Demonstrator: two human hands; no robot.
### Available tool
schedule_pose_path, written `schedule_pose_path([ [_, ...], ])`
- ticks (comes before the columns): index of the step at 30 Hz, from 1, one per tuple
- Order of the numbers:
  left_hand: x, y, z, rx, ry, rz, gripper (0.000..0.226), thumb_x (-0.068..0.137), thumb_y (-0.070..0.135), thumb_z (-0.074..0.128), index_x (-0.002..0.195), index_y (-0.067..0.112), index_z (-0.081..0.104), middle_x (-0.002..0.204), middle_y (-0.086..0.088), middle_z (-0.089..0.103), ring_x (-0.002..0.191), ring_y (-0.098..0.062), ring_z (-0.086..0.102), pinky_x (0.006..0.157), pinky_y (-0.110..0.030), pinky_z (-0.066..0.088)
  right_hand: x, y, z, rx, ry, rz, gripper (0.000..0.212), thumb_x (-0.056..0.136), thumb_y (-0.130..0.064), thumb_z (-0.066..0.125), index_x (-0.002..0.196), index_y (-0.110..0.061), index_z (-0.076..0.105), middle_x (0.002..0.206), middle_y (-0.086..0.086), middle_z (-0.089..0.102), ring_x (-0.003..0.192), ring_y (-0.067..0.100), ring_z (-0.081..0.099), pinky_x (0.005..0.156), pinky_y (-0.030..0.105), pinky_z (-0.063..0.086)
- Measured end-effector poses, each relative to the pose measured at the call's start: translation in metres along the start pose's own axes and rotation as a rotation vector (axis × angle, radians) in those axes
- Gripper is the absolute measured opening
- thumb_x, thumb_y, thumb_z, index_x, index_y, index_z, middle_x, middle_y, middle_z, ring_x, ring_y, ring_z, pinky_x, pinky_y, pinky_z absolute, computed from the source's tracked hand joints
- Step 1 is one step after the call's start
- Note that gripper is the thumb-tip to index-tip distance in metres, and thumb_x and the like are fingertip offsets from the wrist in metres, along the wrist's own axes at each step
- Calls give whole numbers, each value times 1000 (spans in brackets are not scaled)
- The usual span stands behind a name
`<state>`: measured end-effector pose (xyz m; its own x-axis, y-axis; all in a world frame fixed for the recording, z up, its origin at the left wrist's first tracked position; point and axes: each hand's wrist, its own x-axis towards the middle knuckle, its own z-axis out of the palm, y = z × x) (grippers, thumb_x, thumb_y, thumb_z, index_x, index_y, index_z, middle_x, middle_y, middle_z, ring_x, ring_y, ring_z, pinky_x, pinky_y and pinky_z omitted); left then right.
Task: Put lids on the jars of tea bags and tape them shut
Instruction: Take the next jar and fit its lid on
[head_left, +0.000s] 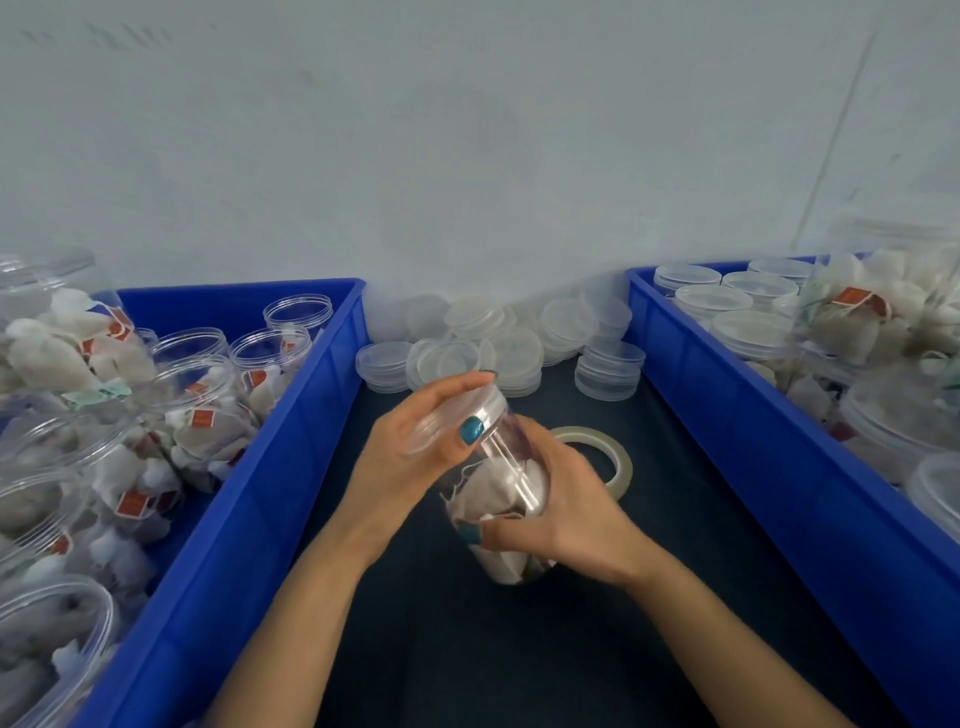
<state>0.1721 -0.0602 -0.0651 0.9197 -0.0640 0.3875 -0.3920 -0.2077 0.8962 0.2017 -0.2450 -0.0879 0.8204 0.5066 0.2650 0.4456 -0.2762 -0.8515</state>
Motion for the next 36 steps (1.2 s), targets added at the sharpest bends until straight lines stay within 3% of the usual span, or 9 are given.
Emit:
schedule_pose_path([
  [3,0,0,-2,14,-23,2,48,77,66,68,122,51,64,130,17,65,121,-9,63,87,-21,55,4,1,0,158,-105,25,69,62,-24,90,124,-27,59,112,-3,71,104,18,68,96,49,54],
  [6,1,-5,2,31,-40,-10,45,78,58,67,121,51,65,129,18,65,122,-9,62,90,-26,56,4,8,-4,170,-169,41,62,68,-14,90,121,-26,60,112,-7,71,104,13,69,93,34,56],
  [10,1,-7,5,71,9,36,49,77,51,74,124,39,64,128,17,65,123,-7,59,94,-26,54,5,15,-13,42,-243,76,88,61,-38,90,135,-39,44,121,-29,59,116,-2,59,99,26,51],
  [15,2,-12,10,214,137,123,60,71,54,82,123,30,63,130,20,62,126,-2,55,97,-14,47,6,41,-65,-578,-242,149,105,56,-60,90,145,-40,39,139,-28,34,129,-6,32,114,25,33],
  [21,2,-19,22,391,186,221,55,77,60,75,119,27,63,135,10,54,130,-10,50,102,-14,40,3,65,-81,-732,-154,137,32,80,-45,81,107,-40,64,124,-25,54,125,-3,40,105,27,43],
  [24,2,-22,30,516,134,239,56,84,65,60,129,31,58,145,8,45,136,-8,43,103,-14,39,5,64,-73,-653,-111,152,17,94,-30,67,98,-41,55,111,-18,62,108,1,57,93,31,52],
  [28,-1,-20,32,683,189,335,58,96,64,43,141,27,50,148,7,44,138,-7,39,106,-27,42,2,47,-67,-57,153,99,9,105,-24,47,100,-23,54,81,-7,63,76,11,58,78,43,52],
  [31,-2,-16,34,668,242,404,53,100,48,48,145,20,48,147,8,47,137,-11,44,109,-40,44,0,27,-63,244,300,-72,23,98,-37,44,98,-19,58,79,-8,54,76,10,50,75,26,41],
  [36,-5,-5,48,628,286,399,58,98,29,50,153,14,39,157,7,38,146,-4,33,116,-24,33,-5,8,-34,-151,317,-379,23,104,-36,37,114,-31,57,90,-15,54,84,12,53,74,26,40],
])
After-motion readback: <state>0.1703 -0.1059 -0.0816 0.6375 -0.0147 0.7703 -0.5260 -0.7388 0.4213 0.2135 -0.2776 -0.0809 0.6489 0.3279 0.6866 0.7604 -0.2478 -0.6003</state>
